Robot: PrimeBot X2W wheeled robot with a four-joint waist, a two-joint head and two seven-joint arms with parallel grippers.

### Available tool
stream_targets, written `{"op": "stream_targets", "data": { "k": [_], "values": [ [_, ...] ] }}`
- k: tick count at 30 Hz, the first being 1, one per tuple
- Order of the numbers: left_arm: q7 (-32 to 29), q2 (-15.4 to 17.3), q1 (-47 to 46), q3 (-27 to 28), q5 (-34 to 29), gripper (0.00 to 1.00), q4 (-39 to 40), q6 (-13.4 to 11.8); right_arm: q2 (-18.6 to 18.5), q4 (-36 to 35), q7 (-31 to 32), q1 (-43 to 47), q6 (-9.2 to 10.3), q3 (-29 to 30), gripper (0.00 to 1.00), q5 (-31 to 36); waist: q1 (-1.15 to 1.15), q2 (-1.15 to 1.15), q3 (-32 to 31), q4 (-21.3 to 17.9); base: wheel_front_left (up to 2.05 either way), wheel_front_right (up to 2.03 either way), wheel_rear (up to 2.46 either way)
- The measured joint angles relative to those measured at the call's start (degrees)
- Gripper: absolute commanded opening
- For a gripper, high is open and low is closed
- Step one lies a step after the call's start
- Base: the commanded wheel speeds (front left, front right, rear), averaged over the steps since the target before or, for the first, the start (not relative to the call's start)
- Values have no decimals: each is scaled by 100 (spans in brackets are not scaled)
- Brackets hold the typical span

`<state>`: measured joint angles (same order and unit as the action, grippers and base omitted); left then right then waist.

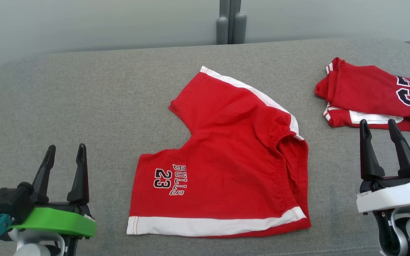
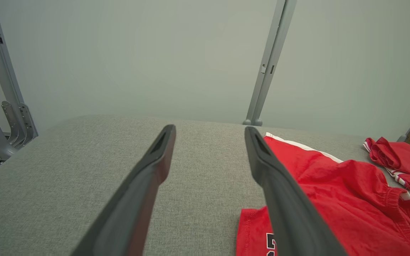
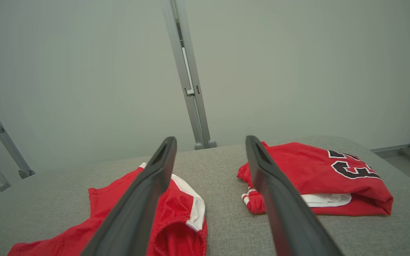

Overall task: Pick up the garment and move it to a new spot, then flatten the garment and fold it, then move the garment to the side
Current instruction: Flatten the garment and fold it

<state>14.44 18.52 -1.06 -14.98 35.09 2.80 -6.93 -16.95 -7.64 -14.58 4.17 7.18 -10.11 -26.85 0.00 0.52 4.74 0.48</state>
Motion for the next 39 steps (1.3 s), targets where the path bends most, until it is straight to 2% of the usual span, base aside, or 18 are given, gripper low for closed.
{"op": "stream_targets", "data": {
  "k": [10,21,32,39],
  "values": [
    [0,-237,139,32,-188,100,88,-14,140,-76,0,236,-1,-62,100,270,0,0,3,19,0,0,0],
    [-5,-323,374,-107,-205,100,-46,-14,275,297,60,591,-7,-416,100,104,0,0,106,14,0,0,0],
    [-488,-378,573,-447,-32,100,-513,-10,449,790,864,710,-160,-843,100,-410,0,0,348,-6,0,0,0],
    [-795,-417,579,-578,46,100,-730,37,475,961,1312,704,-158,-905,100,-526,0,0,454,-14,0,0,0]
  ]
}}
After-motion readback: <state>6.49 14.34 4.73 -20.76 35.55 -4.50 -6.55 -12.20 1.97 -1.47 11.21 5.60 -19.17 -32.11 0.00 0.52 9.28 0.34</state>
